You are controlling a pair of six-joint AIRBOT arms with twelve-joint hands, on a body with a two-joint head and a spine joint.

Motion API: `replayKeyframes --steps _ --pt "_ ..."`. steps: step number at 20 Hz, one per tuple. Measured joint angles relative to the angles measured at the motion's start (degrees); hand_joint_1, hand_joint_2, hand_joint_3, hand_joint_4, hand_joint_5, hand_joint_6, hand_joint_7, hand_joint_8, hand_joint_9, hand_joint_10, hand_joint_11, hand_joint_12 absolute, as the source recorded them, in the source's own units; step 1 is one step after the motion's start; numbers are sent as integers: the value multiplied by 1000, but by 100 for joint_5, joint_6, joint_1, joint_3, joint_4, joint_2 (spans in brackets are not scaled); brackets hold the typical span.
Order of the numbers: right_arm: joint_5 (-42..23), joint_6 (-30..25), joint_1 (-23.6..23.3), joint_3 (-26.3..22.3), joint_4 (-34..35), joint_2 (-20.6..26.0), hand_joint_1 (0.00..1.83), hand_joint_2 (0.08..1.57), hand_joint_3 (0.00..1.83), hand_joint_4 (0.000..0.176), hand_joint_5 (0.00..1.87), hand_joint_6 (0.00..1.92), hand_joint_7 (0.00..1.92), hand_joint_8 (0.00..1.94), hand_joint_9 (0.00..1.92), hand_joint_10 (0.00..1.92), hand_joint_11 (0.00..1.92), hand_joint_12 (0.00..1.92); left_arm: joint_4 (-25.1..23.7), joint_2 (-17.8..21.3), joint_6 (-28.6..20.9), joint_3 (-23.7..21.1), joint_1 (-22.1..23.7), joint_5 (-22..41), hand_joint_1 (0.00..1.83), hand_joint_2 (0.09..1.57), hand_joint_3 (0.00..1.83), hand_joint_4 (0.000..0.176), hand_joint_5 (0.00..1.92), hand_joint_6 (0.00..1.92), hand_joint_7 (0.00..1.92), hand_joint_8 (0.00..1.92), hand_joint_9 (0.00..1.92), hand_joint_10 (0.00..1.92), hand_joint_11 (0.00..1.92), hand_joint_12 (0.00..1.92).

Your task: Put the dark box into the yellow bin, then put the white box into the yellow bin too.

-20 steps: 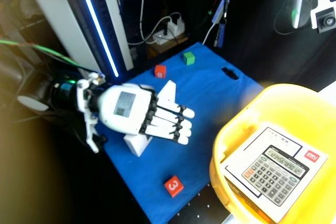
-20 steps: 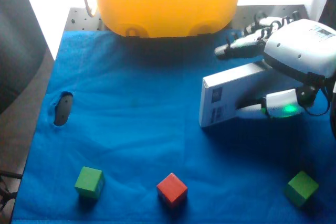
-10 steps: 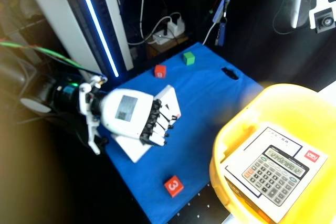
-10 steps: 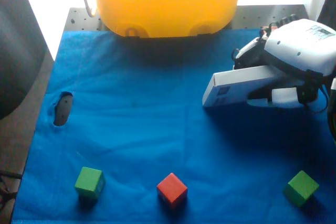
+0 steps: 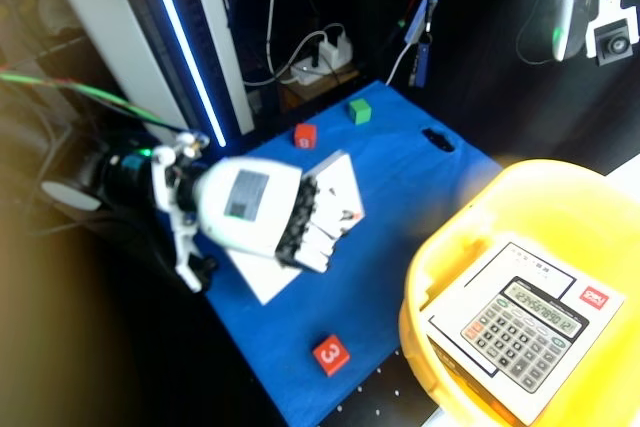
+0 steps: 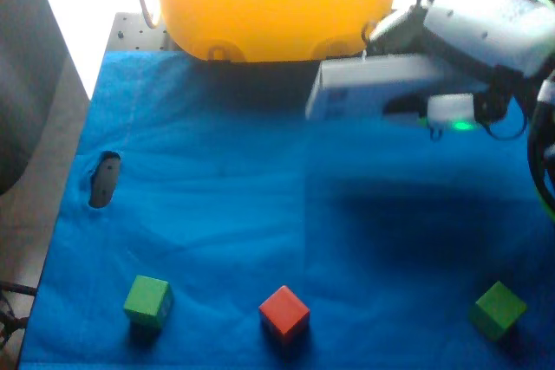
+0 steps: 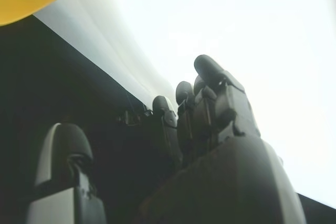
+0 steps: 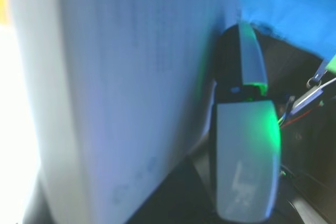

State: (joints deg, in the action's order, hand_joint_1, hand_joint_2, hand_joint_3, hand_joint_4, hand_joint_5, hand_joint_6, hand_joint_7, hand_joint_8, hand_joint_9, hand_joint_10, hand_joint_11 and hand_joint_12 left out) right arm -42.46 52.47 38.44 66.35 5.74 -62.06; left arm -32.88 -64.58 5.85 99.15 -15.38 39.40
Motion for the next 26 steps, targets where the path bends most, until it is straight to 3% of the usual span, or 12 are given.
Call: replayKeyframes --steps 1,3,4,5,6,7,9,11,13,21,22,26 --pt "-28 0 -90 9 -31 0 1188 1110 7 0 992 890 944 1362 890 1679 838 1892 15 0 0 0 -15 4 989 870 0 171 272 12 247 0 234 5 0 567" --pt "-103 2 -295 48 -90 0 1268 1105 0 0 1039 642 1014 1201 899 1458 775 1834 22 0 -2 4 -63 0 1016 806 0 176 334 16 324 10 248 3 0 403" --pt "-103 2 -413 70 -109 0 1275 1073 0 0 1094 600 1090 1027 948 1238 772 1681 15 0 0 7 -70 -26 1016 833 0 152 299 3 292 2 243 0 0 409" --pt "-109 4 -520 83 -129 0 1288 1052 0 0 1138 515 1148 937 1024 1164 832 1650 13 0 0 7 -70 -39 1010 824 0 171 319 6 263 0 204 0 0 441" --pt "-129 4 -651 101 -142 0 1278 1079 3 0 1172 381 1031 1176 947 1570 861 1867 15 0 0 7 -70 -31 1029 808 0 175 284 7 272 3 213 4 0 346" --pt "-162 2 -752 118 -201 0 1282 1070 0 0 1177 390 1062 1120 931 1501 835 1847 20 0 0 7 -70 -28 1034 799 0 176 279 5 275 3 231 7 0 314" --pt "-184 4 -977 153 -310 0 1252 1103 0 0 1105 892 914 964 909 797 728 1502 17 0 7 7 -70 -31 1048 817 3 176 264 1 270 0 240 6 0 271" --pt "-219 4 -1209 214 -411 0 1256 1064 0 0 1061 749 1141 845 1125 784 896 1497 17 -2 24 7 -70 -24 1059 816 1 162 261 0 256 0 214 2 0 220" --pt "-249 4 -1362 267 -433 0 1274 1051 0 0 1067 691 1194 798 1190 749 982 1402 20 -7 46 7 -70 -28 1057 798 0 175 293 6 258 0 187 0 0 169" --pt "-208 2 -1757 437 -726 0 1270 1048 0 0 1041 784 1238 664 1298 398 1049 1125 15 -98 66 11 -92 -11 1064 846 9 99 192 0 257 7 185 6 32 154" --pt "-170 4 -1827 457 -737 0 1269 1041 1 0 1074 731 1242 655 1327 328 1052 1089 15 -103 66 13 -92 -11 1069 854 12 72 199 4 262 8 189 7 32 156" --pt "-85 184 -2059 619 -817 -142 1263 1047 0 0 1077 730 1204 718 1362 257 1029 1178 22 -175 68 20 -92 83 1007 832 0 91 213 1 309 9 206 5 1 134"
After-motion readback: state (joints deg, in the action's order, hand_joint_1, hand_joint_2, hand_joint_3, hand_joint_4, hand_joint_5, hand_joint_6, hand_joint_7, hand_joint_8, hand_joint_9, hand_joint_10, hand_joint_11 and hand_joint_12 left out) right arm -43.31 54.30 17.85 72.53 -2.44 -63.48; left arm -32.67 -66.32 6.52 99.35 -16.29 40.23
